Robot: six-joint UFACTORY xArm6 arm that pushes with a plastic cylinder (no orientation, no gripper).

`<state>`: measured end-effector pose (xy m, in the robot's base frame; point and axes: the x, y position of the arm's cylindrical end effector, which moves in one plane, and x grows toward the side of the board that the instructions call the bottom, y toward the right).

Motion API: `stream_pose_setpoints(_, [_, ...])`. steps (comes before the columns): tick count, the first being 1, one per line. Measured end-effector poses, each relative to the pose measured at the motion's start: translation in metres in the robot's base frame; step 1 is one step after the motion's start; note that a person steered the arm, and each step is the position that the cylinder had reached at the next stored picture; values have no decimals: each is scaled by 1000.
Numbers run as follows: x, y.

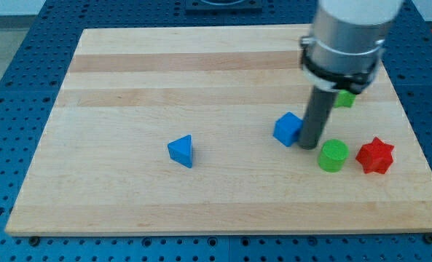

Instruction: Place blue cube to the right of the blue triangle

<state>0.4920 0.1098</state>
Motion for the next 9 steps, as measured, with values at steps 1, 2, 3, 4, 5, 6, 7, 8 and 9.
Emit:
stream_pose_setpoints(1, [-2, 1])
stream_pose_setpoints(2, [-17, 31])
stream_pose_setpoints(3, [-28, 23])
stream_pose_setpoints(4, [-27, -32])
stream_pose_setpoints(5, [-18, -92])
stream_pose_setpoints(6, [-21, -88])
stream_pose_setpoints(7, [-43, -86])
stream_pose_setpoints(8, [-48, -111])
stream_pose_setpoints(9, [-32, -143])
